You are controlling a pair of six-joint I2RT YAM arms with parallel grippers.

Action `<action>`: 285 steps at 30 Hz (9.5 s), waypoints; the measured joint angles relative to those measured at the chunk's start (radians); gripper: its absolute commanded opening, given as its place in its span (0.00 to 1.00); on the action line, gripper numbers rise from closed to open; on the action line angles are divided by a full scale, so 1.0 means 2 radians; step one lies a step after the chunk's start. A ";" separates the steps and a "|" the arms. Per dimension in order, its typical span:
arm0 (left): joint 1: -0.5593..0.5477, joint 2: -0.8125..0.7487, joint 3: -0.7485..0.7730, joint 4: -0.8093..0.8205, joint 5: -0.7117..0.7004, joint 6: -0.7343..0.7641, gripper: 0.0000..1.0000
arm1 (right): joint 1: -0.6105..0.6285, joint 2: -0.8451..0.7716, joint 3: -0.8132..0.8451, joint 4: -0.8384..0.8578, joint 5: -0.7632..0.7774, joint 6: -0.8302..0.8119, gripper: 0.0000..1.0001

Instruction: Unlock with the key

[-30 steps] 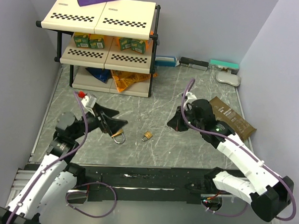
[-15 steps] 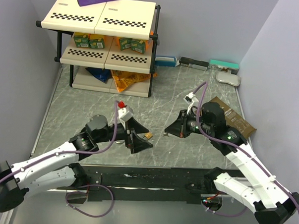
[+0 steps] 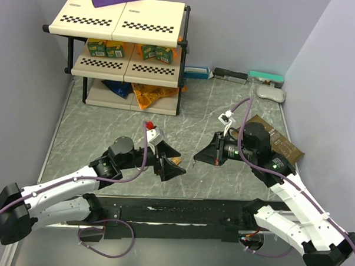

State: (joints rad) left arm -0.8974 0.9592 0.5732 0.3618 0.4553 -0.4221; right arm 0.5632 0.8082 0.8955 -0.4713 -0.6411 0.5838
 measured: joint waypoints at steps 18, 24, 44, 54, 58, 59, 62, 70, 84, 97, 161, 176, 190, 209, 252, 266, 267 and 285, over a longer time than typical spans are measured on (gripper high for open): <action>-0.027 0.040 0.018 0.042 0.014 0.009 0.59 | 0.000 -0.008 -0.003 0.034 -0.031 0.030 0.00; -0.031 0.066 0.030 0.064 0.023 0.008 0.43 | 0.000 -0.008 -0.009 0.041 -0.038 0.039 0.00; -0.044 0.067 0.031 0.055 0.014 0.022 0.01 | 0.000 0.000 -0.007 0.022 -0.016 0.025 0.00; -0.046 0.049 0.036 -0.004 -0.002 0.025 0.01 | 0.000 -0.001 -0.007 -0.003 -0.001 0.003 0.04; -0.046 0.049 0.055 -0.043 -0.004 0.030 0.01 | 0.000 -0.006 -0.009 -0.010 0.002 -0.013 0.11; -0.046 0.048 0.059 -0.051 -0.004 0.031 0.01 | 0.000 -0.009 -0.010 -0.010 0.002 -0.016 0.14; -0.046 0.043 0.064 -0.069 -0.003 0.031 0.01 | 0.000 -0.016 -0.018 -0.005 0.000 -0.025 0.22; -0.045 0.035 0.065 -0.155 -0.004 0.034 0.01 | -0.002 -0.020 -0.033 0.011 -0.018 -0.040 0.44; -0.025 0.037 0.087 -0.224 0.081 0.081 0.01 | 0.033 -0.013 -0.070 0.049 -0.056 -0.051 0.60; 0.012 0.039 0.087 -0.229 0.185 0.098 0.01 | 0.101 0.023 -0.070 0.053 -0.037 -0.066 0.55; 0.068 0.020 0.084 -0.190 0.235 0.060 0.60 | 0.124 -0.010 -0.060 0.126 0.049 -0.032 0.00; 0.099 0.025 0.074 -0.135 0.253 0.016 0.34 | 0.123 0.025 -0.036 0.117 0.050 -0.042 0.00; 0.102 0.025 0.073 -0.134 0.253 0.012 0.21 | 0.123 0.026 -0.035 0.117 0.058 -0.042 0.00; 0.104 0.026 0.073 -0.135 0.244 0.008 0.01 | 0.122 0.025 -0.035 0.121 0.073 -0.042 0.00; 0.099 0.082 0.087 -0.229 0.298 0.082 0.01 | 0.126 0.060 -0.019 0.058 -0.014 -0.136 0.40; 0.087 0.082 0.087 -0.229 0.297 0.083 0.01 | 0.129 0.043 -0.019 0.039 0.008 -0.142 0.54; 0.085 0.082 0.087 -0.229 0.297 0.083 0.01 | 0.129 0.042 -0.019 0.037 0.011 -0.143 0.54; 0.078 0.082 0.087 -0.229 0.297 0.083 0.01 | 0.129 0.060 -0.027 0.036 -0.015 -0.135 0.33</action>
State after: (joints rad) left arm -0.7414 1.1229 0.7467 -0.0952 1.0496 -0.2554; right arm 0.8207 0.9287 0.8413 -0.4000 -0.6716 0.3138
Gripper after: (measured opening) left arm 0.023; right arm 0.337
